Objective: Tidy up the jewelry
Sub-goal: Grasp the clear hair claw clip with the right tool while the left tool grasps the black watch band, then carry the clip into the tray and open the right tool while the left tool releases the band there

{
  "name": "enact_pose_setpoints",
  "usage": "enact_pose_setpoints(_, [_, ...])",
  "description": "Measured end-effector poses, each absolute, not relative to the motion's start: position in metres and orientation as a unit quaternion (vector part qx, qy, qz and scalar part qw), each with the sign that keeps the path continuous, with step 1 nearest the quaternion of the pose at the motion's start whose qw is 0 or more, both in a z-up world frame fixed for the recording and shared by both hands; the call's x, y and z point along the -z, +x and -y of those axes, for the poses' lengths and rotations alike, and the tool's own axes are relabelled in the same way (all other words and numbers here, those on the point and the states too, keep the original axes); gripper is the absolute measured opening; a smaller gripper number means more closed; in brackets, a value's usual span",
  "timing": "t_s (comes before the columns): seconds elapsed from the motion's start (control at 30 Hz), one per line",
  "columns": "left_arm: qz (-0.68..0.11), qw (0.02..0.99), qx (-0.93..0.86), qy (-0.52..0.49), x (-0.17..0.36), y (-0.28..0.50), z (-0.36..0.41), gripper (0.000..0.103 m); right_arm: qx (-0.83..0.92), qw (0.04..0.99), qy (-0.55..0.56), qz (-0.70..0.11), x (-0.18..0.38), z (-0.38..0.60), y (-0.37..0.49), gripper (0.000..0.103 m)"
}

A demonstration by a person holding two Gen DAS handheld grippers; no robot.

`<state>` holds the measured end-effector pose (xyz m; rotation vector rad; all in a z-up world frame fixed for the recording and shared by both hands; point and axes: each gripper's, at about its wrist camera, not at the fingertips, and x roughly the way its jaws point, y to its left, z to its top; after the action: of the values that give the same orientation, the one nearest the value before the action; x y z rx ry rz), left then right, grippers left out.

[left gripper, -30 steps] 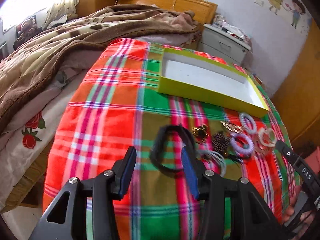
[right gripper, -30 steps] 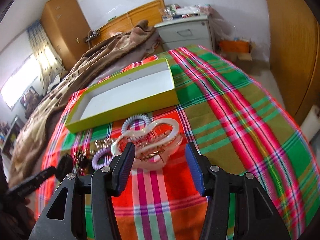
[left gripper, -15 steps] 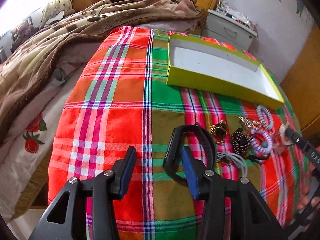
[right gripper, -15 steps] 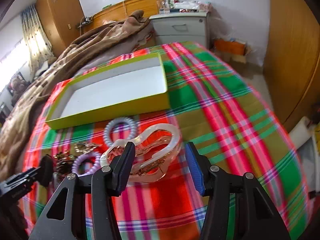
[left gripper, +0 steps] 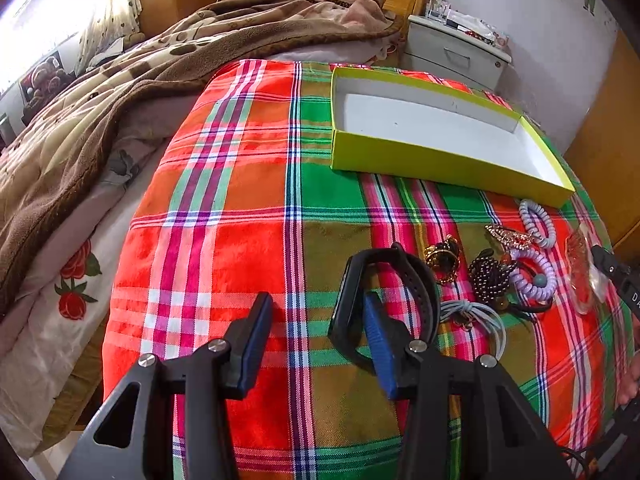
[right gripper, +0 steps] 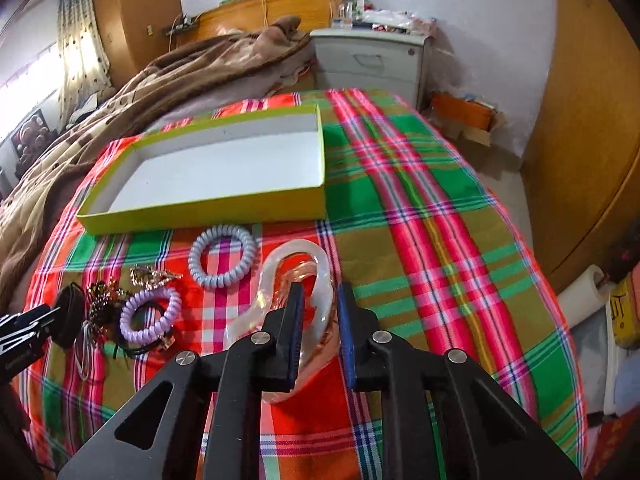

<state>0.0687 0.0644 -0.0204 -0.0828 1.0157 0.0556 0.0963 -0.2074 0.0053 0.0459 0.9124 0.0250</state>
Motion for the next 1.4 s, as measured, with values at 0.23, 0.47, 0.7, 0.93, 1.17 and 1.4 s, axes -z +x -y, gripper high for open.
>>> enact_pose_setpoints(0.23, [-0.485,0.873,-0.02,-0.045,0.019,0.07,-0.064,0.032,-0.016,0.9,0.025,-0.434,-0.003,0.209,0.093,0.013])
enact_pose_setpoints(0.47, [-0.486,0.872,-0.011,-0.056,0.018,0.07,-0.064,0.014,-0.013,0.907,0.026,-0.421,-0.01,0.211,0.088,0.013])
enact_pose_setpoints(0.7, [-0.479,0.876,-0.013,-0.061,0.009,0.069,-0.068,0.013,-0.017,0.915,0.026,-0.402,-0.023,0.211,0.084,0.013])
enact_pose_setpoints(0.93, [-0.457,0.887,-0.017,-0.063,-0.011,0.075,-0.072,0.013,-0.025,0.922,0.017,-0.386,-0.037,0.206,0.095,0.013])
enact_pose_setpoints(1.17, [-0.441,0.894,-0.001,-0.074,-0.029,0.103,-0.073,0.013,-0.051,0.925,0.009,-0.376,-0.054,0.196,0.128,0.013])
enact_pose_setpoints(1.4, [-0.432,0.898,0.013,-0.082,-0.039,0.144,-0.071,0.013,-0.068,0.921,0.011,-0.383,-0.056,0.189,0.167,0.013])
